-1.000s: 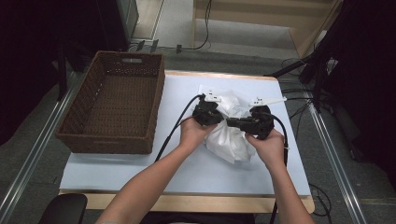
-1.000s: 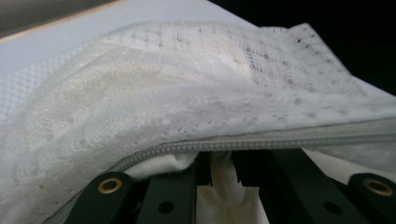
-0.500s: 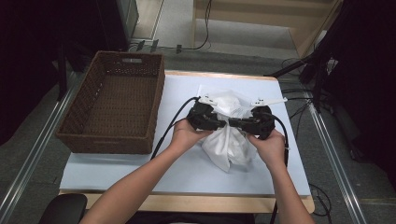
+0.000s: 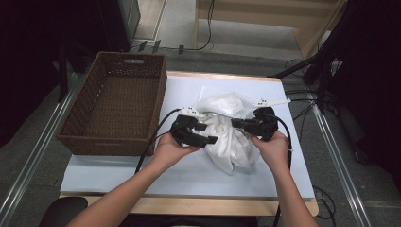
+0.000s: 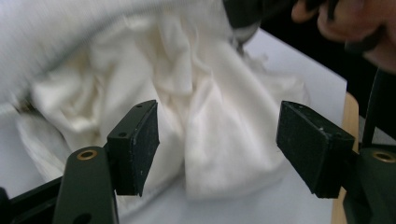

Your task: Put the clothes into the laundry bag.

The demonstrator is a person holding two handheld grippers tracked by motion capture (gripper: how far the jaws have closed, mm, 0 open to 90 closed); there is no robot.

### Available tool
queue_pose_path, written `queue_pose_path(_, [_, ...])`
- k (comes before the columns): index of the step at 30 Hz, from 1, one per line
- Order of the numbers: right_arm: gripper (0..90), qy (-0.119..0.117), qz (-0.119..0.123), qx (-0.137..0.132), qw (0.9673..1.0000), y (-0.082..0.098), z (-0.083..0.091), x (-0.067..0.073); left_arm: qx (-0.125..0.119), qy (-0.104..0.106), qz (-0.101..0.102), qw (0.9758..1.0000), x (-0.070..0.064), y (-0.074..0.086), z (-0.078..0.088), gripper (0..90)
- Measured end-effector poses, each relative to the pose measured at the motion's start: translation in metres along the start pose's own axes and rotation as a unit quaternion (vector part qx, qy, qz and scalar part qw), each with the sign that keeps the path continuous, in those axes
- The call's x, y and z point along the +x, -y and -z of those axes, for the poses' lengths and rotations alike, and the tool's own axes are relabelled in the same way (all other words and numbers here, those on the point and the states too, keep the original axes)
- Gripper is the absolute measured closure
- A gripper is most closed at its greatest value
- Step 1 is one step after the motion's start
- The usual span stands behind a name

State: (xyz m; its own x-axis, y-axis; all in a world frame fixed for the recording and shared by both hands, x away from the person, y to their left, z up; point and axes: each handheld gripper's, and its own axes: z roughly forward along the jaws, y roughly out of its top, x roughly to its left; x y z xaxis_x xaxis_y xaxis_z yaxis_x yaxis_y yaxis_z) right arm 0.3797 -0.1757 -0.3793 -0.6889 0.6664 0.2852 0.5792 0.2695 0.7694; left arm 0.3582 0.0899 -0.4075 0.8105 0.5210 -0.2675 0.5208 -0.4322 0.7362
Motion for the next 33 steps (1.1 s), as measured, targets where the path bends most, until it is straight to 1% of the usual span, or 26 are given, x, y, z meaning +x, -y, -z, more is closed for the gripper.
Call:
queue_pose_path(3, [90.0,0.001,0.002,0.0,1.0,0.0,0.0,0.0,0.021,0.004,0.005,0.9998,-0.002,0.013,-0.014,29.0])
queue_pose_path(5, [90.0,0.0,0.003,-0.001,1.0,0.0,0.0,0.0,0.029,0.016,0.006,0.9994,-0.004,0.019,-0.025,28.9])
queue_pose_path(6, [90.0,0.0,0.002,0.0,1.0,0.0,0.0,0.0,0.029,0.019,0.005,0.9994,-0.007,0.021,-0.03,28.6])
queue_pose_path(7, [90.0,0.0,0.002,-0.001,1.0,0.0,0.0,0.0,0.028,0.019,0.004,0.9994,-0.009,0.022,-0.035,28.6])
queue_pose_path(8, [90.0,0.0,0.001,-0.001,1.0,0.0,0.0,0.0,0.032,0.015,-0.001,0.9994,-0.012,0.022,-0.039,29.0])
queue_pose_path(10, [90.0,-0.001,0.001,-0.001,1.0,0.0,0.0,0.001,0.035,0.011,-0.004,0.9993,-0.015,0.021,-0.048,33.0])
queue_pose_path(11, [90.0,0.0,0.001,-0.001,1.0,-0.001,0.0,0.001,0.037,0.002,-0.008,0.9993,-0.017,0.021,-0.052,36.5])
queue_pose_path(12, [90.0,-0.001,0.002,-0.001,1.0,-0.001,0.0,0.001,0.039,-0.011,-0.01,0.9991,-0.018,0.021,-0.057,40.8])
queue_pose_path(13, [90.0,-0.001,0.001,-0.001,1.0,-0.001,-0.001,0.001,0.042,-0.012,-0.01,0.999,-0.017,0.019,-0.061,45.0])
queue_pose_path(14, [90.0,-0.002,0.001,0.0,1.0,-0.001,-0.001,0.002,0.041,-0.015,-0.012,0.999,-0.018,0.018,-0.065,50.0])
queue_pose_path(15, [90.0,-0.002,0.002,0.001,1.0,-0.001,-0.001,0.002,0.041,-0.023,-0.014,0.9988,-0.018,0.017,-0.069,56.2])
queue_pose_path(16, [90.0,-0.003,0.002,0.001,1.0,-0.001,-0.001,0.002,0.04,-0.021,-0.009,0.9989,-0.017,0.015,-0.072,62.8])
queue_pose_path(17, [90.0,-0.004,0.004,0.002,1.0,-0.001,-0.002,0.003,0.04,-0.018,-0.008,0.999,-0.015,0.014,-0.075,72.5])
queue_pose_path(18, [90.0,-0.003,0.003,0.002,1.0,-0.001,-0.002,0.003,0.042,-0.012,-0.003,0.9991,-0.013,0.012,-0.076,81.5])
queue_pose_path(19, [90.0,-0.003,0.005,0.0,1.0,-0.001,-0.002,0.003,0.044,-0.004,0.01,0.999,-0.011,0.01,-0.075,85.2])
queue_pose_path(20, [90.0,-0.002,0.006,-0.001,1.0,-0.001,-0.001,0.003,0.039,0.006,0.015,0.9991,-0.01,0.008,-0.072,86.4])
queue_pose_path(22, [90.0,0.0,0.004,-0.005,1.0,-0.002,0.002,0.003,0.019,0.011,0.006,0.9997,-0.012,0.002,-0.059,87.1])
queue_pose_path(25, [90.0,0.001,0.001,-0.012,0.9999,-0.002,0.004,0.001,-0.011,0.005,-0.004,0.9999,-0.014,-0.01,-0.039,87.5])
queue_pose_path(27, [90.0,0.001,0.004,-0.017,0.9999,-0.003,0.005,0.002,-0.021,0.008,-0.002,0.9997,-0.013,-0.019,-0.027,87.5])
queue_pose_path(28, [90.0,0.002,0.002,-0.018,0.9998,-0.004,0.006,0.004,-0.031,0.013,-0.004,0.9994,-0.013,-0.023,-0.022,87.6])
queue_pose_path(29, [90.0,0.005,0.005,-0.018,0.9998,-0.004,0.006,0.005,-0.032,0.014,-0.004,0.9994,-0.014,-0.027,-0.017,87.5])
queue_pose_path(30, [90.0,0.007,0.01,-0.018,0.9998,-0.005,0.006,0.005,-0.033,0.009,-0.011,0.9993,-0.016,-0.029,-0.013,87.5])
queue_pose_path(32, [90.0,0.004,0.007,-0.022,0.9997,-0.005,0.007,0.005,-0.039,0.007,-0.011,0.9991,-0.015,-0.033,-0.008,87.6])
queue_pose_path(33, [90.0,0.001,0.003,-0.024,0.9997,-0.005,0.007,0.005,-0.043,0.001,-0.01,0.999,-0.014,-0.034,-0.006,87.7])
